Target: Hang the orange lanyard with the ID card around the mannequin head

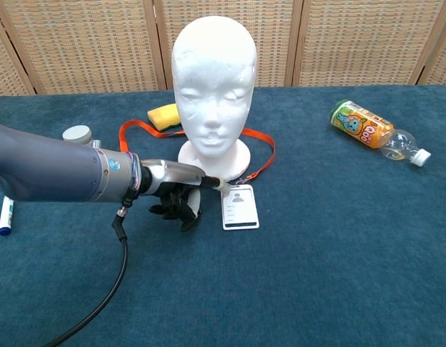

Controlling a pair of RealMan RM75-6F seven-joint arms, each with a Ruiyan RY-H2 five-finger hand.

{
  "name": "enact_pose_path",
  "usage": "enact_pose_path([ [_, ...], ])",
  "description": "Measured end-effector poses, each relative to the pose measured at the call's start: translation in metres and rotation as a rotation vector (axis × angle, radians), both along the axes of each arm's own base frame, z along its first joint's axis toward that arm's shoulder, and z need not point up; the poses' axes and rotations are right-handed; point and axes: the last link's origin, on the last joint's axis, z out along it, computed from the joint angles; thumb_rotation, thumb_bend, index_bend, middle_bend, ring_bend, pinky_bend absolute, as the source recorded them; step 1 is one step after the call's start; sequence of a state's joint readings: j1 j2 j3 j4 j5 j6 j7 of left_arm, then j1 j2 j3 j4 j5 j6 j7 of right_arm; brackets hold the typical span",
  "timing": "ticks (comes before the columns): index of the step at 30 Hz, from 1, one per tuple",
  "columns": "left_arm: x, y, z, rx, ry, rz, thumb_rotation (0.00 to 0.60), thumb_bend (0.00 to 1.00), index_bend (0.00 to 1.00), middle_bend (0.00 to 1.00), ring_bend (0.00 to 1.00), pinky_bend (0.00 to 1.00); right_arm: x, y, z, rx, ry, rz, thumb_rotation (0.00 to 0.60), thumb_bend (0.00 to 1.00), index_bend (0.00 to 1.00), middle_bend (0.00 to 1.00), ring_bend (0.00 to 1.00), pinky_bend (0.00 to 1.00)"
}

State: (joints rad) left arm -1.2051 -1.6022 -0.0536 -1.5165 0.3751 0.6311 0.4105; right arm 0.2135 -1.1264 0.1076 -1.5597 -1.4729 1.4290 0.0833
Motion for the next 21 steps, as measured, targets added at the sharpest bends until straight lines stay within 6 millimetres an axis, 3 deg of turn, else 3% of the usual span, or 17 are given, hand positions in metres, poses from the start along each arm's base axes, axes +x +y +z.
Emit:
enact_pose_path([
  [11,0.0,-0.012,0.004,-0.043,0.042,-0.019,0.6,1.0,0.04,0.84,0.79,0.85,0.003,0.002,0.001,-0.007,-0.006,0.014,0.6,0.57,0.24,0.01,0.0,0.0],
  [21,0.009,-0.008,0.005,-0.019,-0.009,-0.023,0.6,1.0,0.04,0.84,0.79,0.85,0.004,0.003,0.001,-0.012,-0.011,0.019,0.6,0.57,0.24,0.01,0.0,0.0],
])
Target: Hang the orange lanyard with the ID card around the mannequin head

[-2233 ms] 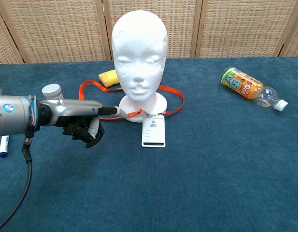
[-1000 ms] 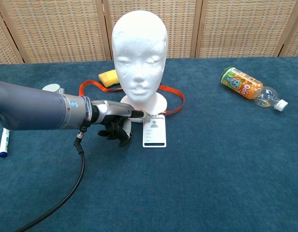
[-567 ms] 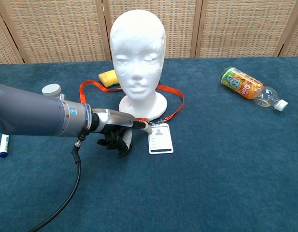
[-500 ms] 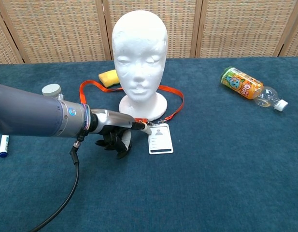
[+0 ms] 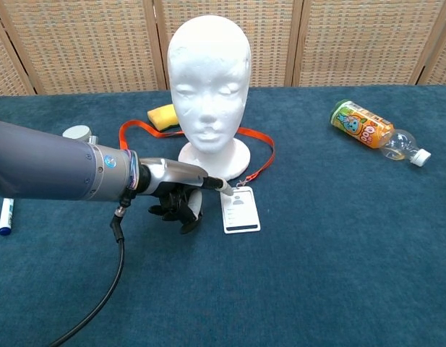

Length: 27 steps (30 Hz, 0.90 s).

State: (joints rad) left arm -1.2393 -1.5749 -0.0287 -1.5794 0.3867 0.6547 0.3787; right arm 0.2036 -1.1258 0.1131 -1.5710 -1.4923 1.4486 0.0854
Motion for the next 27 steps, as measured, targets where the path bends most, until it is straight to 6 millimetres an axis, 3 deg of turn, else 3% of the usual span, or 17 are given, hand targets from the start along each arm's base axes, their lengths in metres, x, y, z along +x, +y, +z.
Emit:
enact_pose_path([
  [10,0.005,-0.006,-0.007,-0.03,0.019,-0.008,0.6,1.0,0.05,0.84,0.79,0.85,0.001,0.0,0.001,-0.004,-0.006,0.006,0.6,0.57,0.24,0.01,0.0,0.0],
  [27,0.011,-0.027,0.0,-0.148,0.114,-0.009,0.6,1.0,0.06,0.84,0.79,0.85,0.002,0.002,0.002,-0.007,-0.012,0.016,0.6,0.57,0.24,0.01,0.0,0.0],
])
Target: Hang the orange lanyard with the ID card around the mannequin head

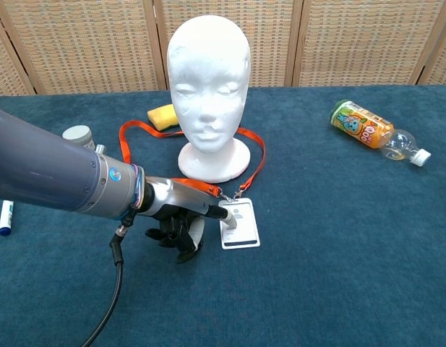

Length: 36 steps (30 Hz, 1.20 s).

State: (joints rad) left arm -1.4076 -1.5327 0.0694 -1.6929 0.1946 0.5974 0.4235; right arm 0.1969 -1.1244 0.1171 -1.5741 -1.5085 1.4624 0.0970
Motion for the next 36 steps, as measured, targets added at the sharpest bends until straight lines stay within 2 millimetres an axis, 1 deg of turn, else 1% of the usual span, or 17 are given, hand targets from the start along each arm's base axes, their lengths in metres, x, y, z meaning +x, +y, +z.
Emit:
enact_pose_path([
  [14,0.004,-0.02,0.006,-0.059,0.025,-0.041,0.6,1.0,0.06,0.84,0.79,0.85,0.002,0.001,-0.001,-0.003,0.002,0.006,0.6,0.57,0.24,0.01,0.0,0.0],
  [36,0.009,-0.042,0.012,-0.139,0.041,-0.091,0.6,1.0,0.07,0.84,0.79,0.85,0.002,0.001,-0.002,-0.003,0.005,0.006,0.6,0.57,0.24,0.01,0.0,0.0],
])
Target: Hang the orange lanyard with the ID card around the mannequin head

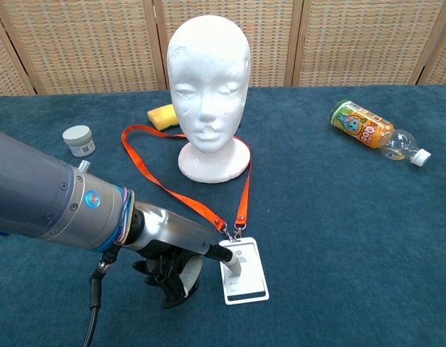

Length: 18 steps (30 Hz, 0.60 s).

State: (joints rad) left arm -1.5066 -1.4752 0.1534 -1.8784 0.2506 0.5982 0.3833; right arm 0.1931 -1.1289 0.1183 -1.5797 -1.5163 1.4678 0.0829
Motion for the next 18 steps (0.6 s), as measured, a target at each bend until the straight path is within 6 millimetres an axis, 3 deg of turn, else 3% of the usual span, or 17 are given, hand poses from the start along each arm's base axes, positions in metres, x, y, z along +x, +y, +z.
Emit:
enact_pose_path([
  [18,0.006,-0.011,0.006,-0.048,-0.025,-0.012,0.6,1.0,0.08,0.84,0.79,0.84,0.001,0.001,0.0,-0.003,0.002,0.004,0.6,0.57,0.24,0.01,0.0,0.0],
])
